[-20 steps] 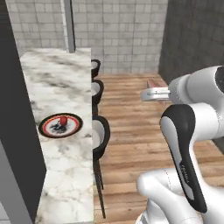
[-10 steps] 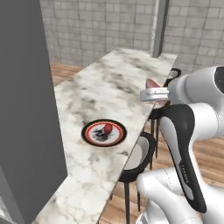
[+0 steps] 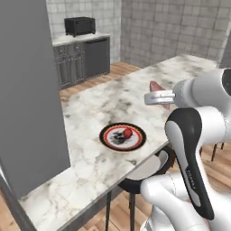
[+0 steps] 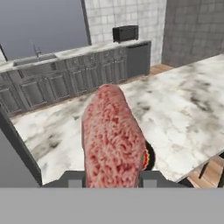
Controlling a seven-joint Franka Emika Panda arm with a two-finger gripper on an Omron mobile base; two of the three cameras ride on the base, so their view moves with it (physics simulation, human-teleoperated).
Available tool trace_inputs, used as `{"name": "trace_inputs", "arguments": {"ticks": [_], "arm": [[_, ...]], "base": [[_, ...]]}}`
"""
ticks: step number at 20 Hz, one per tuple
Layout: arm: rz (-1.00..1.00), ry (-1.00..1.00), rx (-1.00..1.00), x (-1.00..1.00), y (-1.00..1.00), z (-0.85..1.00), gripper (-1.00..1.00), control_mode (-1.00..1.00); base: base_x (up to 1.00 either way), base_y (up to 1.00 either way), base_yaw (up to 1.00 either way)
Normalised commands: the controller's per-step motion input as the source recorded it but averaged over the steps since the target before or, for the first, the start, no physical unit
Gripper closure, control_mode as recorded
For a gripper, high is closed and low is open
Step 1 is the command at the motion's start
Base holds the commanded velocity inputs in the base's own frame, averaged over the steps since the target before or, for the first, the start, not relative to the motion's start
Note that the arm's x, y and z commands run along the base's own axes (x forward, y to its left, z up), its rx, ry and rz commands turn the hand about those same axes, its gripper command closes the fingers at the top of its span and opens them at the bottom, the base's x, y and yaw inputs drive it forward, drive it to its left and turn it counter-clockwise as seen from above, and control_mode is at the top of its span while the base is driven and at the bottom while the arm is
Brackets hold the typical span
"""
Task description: Take the cheese, steak, and bell pepper from the fridge and place them on the plate on the dining counter to create an appetizer plate.
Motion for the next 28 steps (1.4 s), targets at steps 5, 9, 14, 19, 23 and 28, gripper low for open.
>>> {"name": "trace_inputs", "arguments": {"ticks": [5,9,14,19,23,28], "arm": [[0.0,0.0,0.0,0.0,0.0,0.0,1.0,1.0],[0.0,0.0,0.0,0.0,0.0,0.0,1.0,1.0],[0.0,0.0,0.0,0.0,0.0,0.0,1.0,1.0],[0.02,0.06,0.0,0.09,-0.06,-0.16,1.0,-1.0],[0.0,0.07,-0.03,0.27,-0.05,-0.42,1.0,-1.0],[-0.01,0.09,-0.06,0.47,0.0,-0.45,1.0,-1.0]], "base": [[0.5,-0.25,0.51],[0.48,-0.01,0.39],[0.55,0.0,0.3],[0.16,0.0,0.08],[0.0,0.0,0.0],[0.0,0.0,0.0]]}}
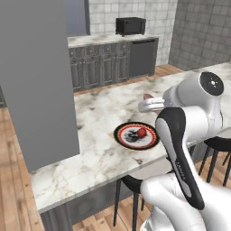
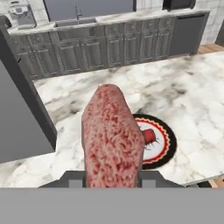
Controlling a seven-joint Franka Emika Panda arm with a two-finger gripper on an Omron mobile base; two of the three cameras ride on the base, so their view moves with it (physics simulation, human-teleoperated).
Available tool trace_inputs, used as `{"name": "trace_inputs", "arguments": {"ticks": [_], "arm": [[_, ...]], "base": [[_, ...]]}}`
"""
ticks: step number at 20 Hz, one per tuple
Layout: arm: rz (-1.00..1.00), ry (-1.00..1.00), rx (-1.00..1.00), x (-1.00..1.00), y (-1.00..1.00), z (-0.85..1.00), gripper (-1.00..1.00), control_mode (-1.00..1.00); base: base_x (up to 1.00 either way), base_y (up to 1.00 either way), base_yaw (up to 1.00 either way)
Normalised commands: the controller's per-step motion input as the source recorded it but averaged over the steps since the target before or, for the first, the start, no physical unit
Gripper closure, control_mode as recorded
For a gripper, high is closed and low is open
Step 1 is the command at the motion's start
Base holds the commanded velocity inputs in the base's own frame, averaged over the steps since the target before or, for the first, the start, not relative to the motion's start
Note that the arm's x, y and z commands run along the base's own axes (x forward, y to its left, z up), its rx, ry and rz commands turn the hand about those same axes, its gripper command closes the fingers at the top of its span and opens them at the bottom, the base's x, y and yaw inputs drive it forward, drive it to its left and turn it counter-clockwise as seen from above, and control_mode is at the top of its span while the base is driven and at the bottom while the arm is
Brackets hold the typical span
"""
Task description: Take the cheese, steak, and bell pepper from the fridge and place them on the plate on the dining counter to create an appetizer plate.
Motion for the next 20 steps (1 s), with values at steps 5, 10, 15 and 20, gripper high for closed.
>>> {"name": "trace_inputs", "arguments": {"ticks": [5,10,15,20], "arm": [[-0.06,0.02,-0.1,0.46,0.01,-0.38,1.0,-1.0],[-0.12,0.0,-0.11,0.25,0.0,-0.44,1.0,-1.0],[-0.09,0.14,-0.03,0.0,0.0,-0.45,1.0,-1.0],[-0.04,0.28,0.0,0.0,0.0,-0.35,1.0,-1.0]], "base": [[0.0,0.0,0.0],[0.0,0.0,0.0],[0.0,0.0,0.0],[0.0,0.0,0.0]]}}
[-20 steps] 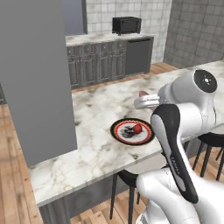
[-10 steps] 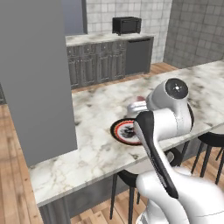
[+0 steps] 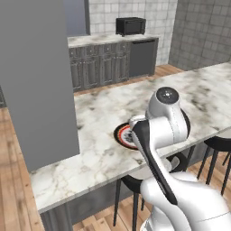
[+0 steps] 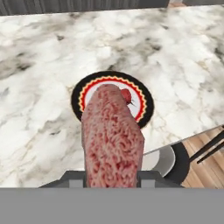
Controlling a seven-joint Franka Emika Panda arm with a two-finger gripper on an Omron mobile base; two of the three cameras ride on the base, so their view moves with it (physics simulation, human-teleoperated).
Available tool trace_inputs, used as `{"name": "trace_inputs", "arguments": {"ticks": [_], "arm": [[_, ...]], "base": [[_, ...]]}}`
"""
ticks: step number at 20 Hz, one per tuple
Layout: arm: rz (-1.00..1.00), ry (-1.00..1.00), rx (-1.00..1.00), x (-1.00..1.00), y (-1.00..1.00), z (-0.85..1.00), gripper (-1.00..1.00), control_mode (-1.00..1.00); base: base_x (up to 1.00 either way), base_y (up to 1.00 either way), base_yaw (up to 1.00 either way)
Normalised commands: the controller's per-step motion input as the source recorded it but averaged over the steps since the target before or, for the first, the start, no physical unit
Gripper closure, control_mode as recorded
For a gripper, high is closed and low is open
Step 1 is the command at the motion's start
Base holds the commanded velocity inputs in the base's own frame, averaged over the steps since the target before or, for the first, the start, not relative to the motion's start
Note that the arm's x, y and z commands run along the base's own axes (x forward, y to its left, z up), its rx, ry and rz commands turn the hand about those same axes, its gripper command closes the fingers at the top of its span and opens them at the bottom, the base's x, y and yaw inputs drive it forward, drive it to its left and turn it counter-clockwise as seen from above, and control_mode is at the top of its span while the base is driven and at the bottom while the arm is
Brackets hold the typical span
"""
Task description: Take the cheese, steak, and bell pepper from the fridge and place them on the plate on the dining counter to create an appetizer plate.
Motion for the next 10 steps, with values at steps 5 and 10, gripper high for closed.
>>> {"name": "trace_inputs", "arguments": {"ticks": [5,10], "arm": [[-0.03,0.27,0.0,0.0,0.0,-0.25,1.0,-1.0],[-0.03,0.13,-0.01,0.04,0.0,-0.24,1.0,-1.0]], "base": [[0.0,0.0,0.0],[0.0,0.0,0.0]]}}
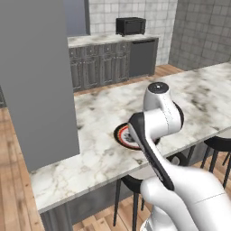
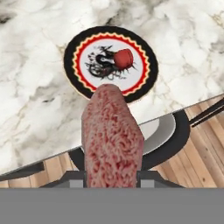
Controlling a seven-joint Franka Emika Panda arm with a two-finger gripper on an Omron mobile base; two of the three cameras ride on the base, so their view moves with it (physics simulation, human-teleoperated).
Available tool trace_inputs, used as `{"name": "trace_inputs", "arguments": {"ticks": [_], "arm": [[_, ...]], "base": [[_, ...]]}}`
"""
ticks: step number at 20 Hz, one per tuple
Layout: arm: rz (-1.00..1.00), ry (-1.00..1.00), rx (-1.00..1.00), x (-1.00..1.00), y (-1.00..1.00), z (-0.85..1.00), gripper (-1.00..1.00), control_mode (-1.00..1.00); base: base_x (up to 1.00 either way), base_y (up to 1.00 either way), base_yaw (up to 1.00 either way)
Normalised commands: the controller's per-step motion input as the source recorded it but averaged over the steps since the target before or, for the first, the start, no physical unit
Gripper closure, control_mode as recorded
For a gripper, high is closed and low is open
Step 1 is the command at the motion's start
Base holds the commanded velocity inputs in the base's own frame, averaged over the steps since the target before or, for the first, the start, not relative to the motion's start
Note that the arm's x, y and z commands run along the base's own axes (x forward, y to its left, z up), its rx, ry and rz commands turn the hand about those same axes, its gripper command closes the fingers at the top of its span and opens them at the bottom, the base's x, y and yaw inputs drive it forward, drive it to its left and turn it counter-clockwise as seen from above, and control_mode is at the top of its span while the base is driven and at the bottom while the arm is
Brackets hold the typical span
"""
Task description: Take the cheese, steak, and bell pepper from the fridge and place them on the plate on the dining counter to create an appetizer plate.
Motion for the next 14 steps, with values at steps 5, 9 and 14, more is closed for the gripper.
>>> {"name": "trace_inputs", "arguments": {"ticks": [5,9,14], "arm": [[0.0,0.0,-0.03,0.3,0.0,-0.18,1.0,-1.0],[0.0,-0.01,-0.02,0.51,0.0,-0.21,1.0,-1.0],[0.0,0.03,0.0,0.6,-0.01,-0.29,1.0,-1.0]], "base": [[0.0,0.0,0.0],[0.0,0.0,0.0],[0.0,0.0,0.0]]}}
